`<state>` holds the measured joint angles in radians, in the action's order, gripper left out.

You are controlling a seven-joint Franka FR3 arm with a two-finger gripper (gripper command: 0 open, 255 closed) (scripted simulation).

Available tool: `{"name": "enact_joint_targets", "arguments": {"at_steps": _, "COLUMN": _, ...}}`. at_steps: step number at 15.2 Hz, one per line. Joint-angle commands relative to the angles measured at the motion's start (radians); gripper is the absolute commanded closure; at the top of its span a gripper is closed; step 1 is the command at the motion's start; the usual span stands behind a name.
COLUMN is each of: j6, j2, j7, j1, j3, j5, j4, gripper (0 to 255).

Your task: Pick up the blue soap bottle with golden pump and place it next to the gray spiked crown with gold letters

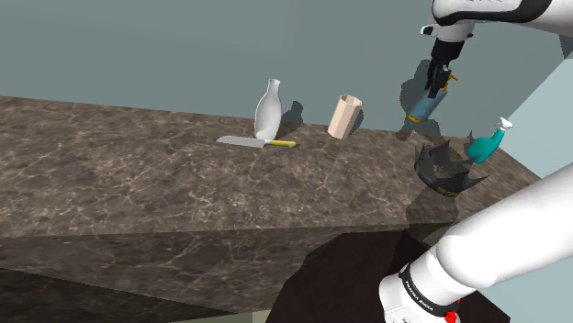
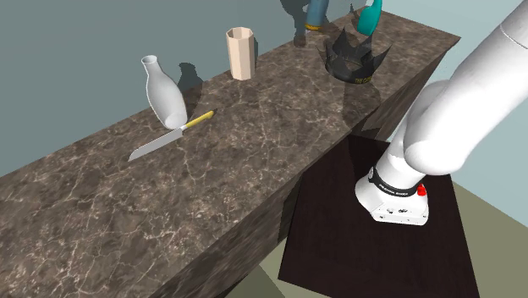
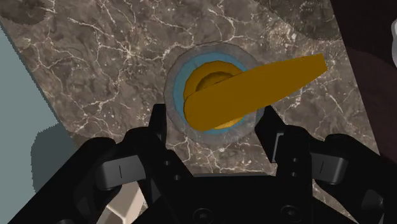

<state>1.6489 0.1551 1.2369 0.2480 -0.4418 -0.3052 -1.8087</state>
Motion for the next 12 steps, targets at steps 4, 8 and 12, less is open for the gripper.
{"name": "enact_joint_targets", "arguments": {"at_steps": 4, "j6": 0.036, "j2": -0.098, "j7": 0.144, "j1": 0.053, "j3": -0.086, "j5": 0.036, "j4": 0.090, "gripper": 255}}
{"name": "enact_joint_targets", "arguments": {"at_steps": 8, "j6": 0.053, "j2": -0.224, "j7": 0.282, "j1": 0.118, "j3": -0.153, "j5": 0.108, "j4": 0.213, "gripper": 255}}
{"name": "enact_joint_targets", "arguments": {"at_steps": 12, "j6": 0.106, "j2": -0.216, "j7": 0.268, "j1": 0.118, "j3": -0.150, "j5": 0.102, "j4": 0.151, "gripper": 255}}
